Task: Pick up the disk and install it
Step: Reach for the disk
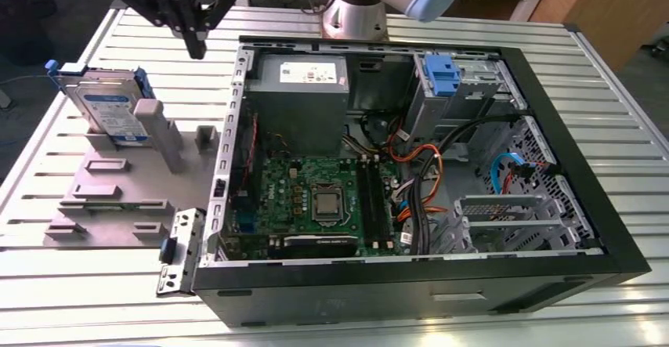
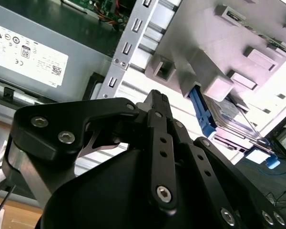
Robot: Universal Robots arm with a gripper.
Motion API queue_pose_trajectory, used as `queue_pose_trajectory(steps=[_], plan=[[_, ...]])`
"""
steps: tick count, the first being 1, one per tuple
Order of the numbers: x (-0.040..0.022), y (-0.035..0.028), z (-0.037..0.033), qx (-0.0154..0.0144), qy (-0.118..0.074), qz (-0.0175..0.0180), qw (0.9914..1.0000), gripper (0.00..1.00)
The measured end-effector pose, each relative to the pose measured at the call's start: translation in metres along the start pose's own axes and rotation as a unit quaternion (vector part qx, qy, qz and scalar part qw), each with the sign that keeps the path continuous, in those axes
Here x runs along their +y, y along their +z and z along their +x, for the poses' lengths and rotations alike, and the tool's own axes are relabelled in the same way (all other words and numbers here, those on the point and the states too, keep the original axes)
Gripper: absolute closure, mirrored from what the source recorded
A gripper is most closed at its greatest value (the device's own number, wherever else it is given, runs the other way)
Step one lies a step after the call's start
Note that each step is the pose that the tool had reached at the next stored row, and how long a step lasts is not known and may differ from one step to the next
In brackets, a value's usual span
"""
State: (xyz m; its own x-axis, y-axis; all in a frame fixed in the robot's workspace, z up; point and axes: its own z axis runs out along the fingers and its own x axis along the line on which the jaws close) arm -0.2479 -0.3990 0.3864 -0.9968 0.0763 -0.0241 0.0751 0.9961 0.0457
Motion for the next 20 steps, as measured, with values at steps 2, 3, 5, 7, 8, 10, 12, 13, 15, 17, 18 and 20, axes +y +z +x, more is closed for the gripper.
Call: queue_pose_trajectory(steps=[2,3,5,7,8,10,12,13,15,17,18,20], plan=[[-0.0003,0.0000,0.0043,0.0000,0.000,0.0000,1.00000,0.89],[-0.0005,0.0001,0.0066,0.0000,0.000,0.0000,1.00000,0.89],[-0.0008,0.0002,0.0106,0.0000,0.000,0.0000,1.00000,0.89],[-0.0011,0.0003,0.0144,0.0000,0.000,0.0000,1.00000,0.89],[-0.0014,0.0004,0.0181,0.0000,0.000,0.0000,1.00000,0.89],[-0.0015,0.0006,0.0191,-0.0001,0.000,-0.0001,1.00000,0.89],[-0.0015,0.0005,0.0192,0.0000,0.000,0.0000,1.00000,0.89],[-0.0015,0.0005,0.0192,0.0000,0.000,0.0000,1.00000,0.89],[-0.0015,0.0005,0.0193,0.0001,0.000,0.0000,1.00000,0.89],[-0.0015,0.0006,0.0194,0.0015,0.000,0.0001,1.00000,0.89],[-0.0015,0.0005,0.0194,0.0018,0.000,0.0002,1.00000,0.89],[-0.0015,0.0005,0.0193,0.0024,0.000,0.0003,1.00000,0.89]])
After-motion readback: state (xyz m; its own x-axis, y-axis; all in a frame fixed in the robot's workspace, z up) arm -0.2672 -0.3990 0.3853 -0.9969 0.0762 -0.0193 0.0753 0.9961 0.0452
